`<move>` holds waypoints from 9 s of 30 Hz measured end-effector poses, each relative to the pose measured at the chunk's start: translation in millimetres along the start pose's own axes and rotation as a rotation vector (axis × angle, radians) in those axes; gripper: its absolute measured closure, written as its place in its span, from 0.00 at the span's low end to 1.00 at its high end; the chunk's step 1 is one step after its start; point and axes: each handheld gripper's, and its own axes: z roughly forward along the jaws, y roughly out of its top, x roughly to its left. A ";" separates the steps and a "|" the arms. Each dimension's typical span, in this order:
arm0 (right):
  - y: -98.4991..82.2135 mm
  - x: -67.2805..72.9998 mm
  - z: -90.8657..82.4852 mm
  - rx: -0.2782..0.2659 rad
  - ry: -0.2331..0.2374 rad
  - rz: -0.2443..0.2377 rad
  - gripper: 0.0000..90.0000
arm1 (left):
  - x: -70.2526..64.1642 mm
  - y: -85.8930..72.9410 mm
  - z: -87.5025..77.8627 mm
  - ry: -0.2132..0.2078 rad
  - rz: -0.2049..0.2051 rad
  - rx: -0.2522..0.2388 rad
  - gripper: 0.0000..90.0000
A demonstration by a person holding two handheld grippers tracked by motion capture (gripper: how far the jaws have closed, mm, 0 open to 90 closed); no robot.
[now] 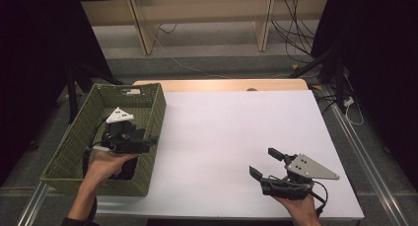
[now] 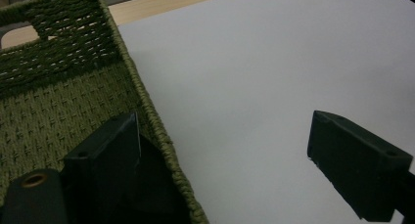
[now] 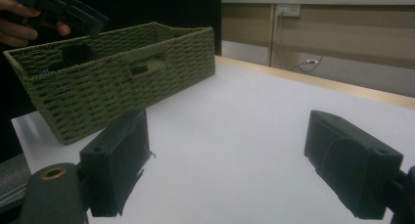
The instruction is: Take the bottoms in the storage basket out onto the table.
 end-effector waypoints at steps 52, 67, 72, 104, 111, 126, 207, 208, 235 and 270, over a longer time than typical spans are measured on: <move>-2.4 -10.0 -0.4 0.014 -0.006 0.057 0.20 | 68.5 -32.6 46.6 0.096 -0.008 0.545 0.15; -2.0 -5.1 0.7 0.019 0.000 0.025 0.20 | 77.8 -46.2 68.1 0.110 0.028 0.694 0.09; -2.2 -5.1 0.8 0.021 0.000 0.023 0.20 | 80.5 -49.7 73.7 0.137 0.021 0.722 0.08; -2.6 -4.7 1.5 0.029 0.002 0.022 0.21 | 86.9 -52.6 75.8 0.196 0.030 0.679 0.78; -2.4 -5.0 1.4 0.027 0.001 0.023 0.21 | 84.7 -44.3 67.7 0.221 0.036 0.579 0.81; -2.5 -5.3 1.5 0.031 -0.001 0.028 0.21 | 98.6 -29.2 36.7 0.218 -0.090 0.304 0.82; -2.5 -5.5 1.1 0.028 0.006 0.032 0.22 | 36.0 29.2 -45.7 -0.036 -0.133 -0.264 0.82; -2.5 -5.5 1.1 0.028 0.006 0.033 0.22 | 34.5 29.7 -45.0 -0.041 -0.130 -0.263 0.82; -2.9 -5.5 1.8 0.025 0.002 0.031 0.22 | -15.6 55.1 -20.3 -0.136 -0.028 -0.253 0.82; -3.0 -5.6 1.8 0.026 0.007 0.035 0.22 | -75.0 69.0 51.5 -0.200 0.091 -0.170 0.82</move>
